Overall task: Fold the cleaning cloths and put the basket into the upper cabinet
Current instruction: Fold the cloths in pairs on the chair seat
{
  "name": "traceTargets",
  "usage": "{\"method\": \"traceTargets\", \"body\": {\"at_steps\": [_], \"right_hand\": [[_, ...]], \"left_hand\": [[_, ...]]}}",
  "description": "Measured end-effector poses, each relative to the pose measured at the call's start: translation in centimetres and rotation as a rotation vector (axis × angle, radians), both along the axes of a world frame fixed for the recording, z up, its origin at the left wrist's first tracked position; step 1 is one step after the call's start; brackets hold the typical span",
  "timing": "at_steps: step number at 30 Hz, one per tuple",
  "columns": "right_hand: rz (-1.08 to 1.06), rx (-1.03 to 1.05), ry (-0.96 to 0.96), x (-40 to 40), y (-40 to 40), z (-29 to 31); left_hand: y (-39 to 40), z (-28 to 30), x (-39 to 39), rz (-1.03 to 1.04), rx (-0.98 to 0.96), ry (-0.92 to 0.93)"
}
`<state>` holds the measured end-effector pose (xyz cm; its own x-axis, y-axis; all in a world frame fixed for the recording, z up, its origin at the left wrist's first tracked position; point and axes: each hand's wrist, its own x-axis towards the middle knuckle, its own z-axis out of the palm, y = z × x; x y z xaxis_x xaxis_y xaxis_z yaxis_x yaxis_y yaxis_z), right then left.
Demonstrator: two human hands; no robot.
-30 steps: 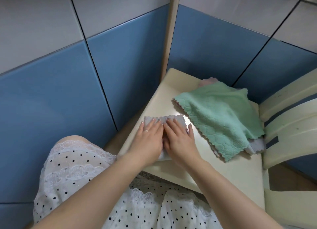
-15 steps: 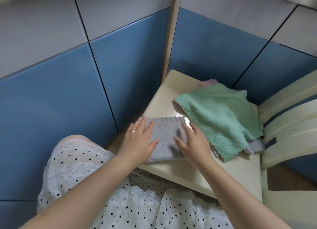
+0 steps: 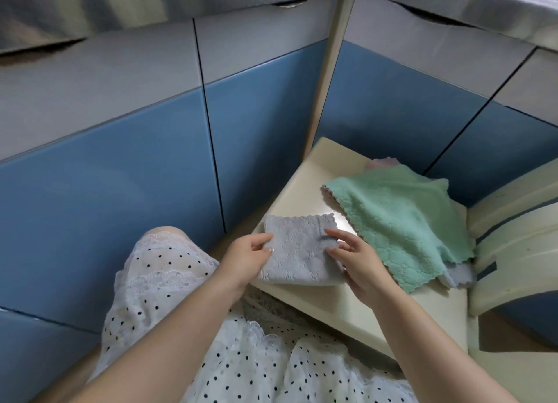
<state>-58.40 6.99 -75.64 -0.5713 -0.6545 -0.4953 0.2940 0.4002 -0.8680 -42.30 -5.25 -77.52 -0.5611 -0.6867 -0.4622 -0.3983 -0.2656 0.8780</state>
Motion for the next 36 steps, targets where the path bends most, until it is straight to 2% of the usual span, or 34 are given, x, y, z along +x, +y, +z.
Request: {"method": "traceTargets", "body": {"at_steps": [2, 3, 7, 10, 15, 19, 23, 25, 27, 30, 34, 36], "right_hand": [[-0.016, -0.094, -0.132, 0.5, -0.4, 1.4], [-0.008, -0.133, -0.165, 0.7, -0.8, 2.4], [0.092, -0.247, -0.122, 1.1, -3.2, 7.0], [0.199, -0.324, -0.025, 1.7, -6.4, 11.8], [0.379, -0.527, 0.052, 4.3, -12.2, 21.7], [0.514, -0.634, 0.131, 7.6, -17.3, 27.8], [0.597, -0.654, 0.146, 11.3, -22.3, 31.8], [0.646, -0.622, 0.217, 13.4, -24.8, 32.6], [0.685, -0.569, 0.334, 15.4, -27.2, 32.5], [0.696, -0.467, 0.559, 17.3, -30.1, 31.2], [0.685, -0.407, 0.93, 18.0, -31.9, 29.8], [0.698, -0.37, 1.038, 18.2, -32.0, 29.3]], "left_hand": [[-0.4, 1.1, 0.7, 0.18, 0.3, 0.198], [-0.7, 2.1, 1.1, 0.239, 0.381, 0.272], [-2.7, 7.3, 3.0, 0.247, 0.436, 0.458], [-4.8, 12.7, 4.7, 0.252, 0.318, 0.587], [-8.0, 21.9, 9.0, 0.257, -0.112, 0.629], [-10.9, 27.8, 13.4, 0.288, -0.448, 0.528], [-13.2, 32.2, 18.2, 0.338, -0.712, 0.365], [-14.3, 33.6, 20.5, 0.374, -0.847, 0.191], [-15.5, 34.2, 22.5, 0.378, -0.974, -0.118], [-17.0, 33.6, 23.8, 0.328, -1.006, -0.427], [-18.5, 31.9, 23.9, 0.235, -1.025, -0.637], [-18.8, 31.2, 24.0, 0.189, -1.071, -0.754]]}}
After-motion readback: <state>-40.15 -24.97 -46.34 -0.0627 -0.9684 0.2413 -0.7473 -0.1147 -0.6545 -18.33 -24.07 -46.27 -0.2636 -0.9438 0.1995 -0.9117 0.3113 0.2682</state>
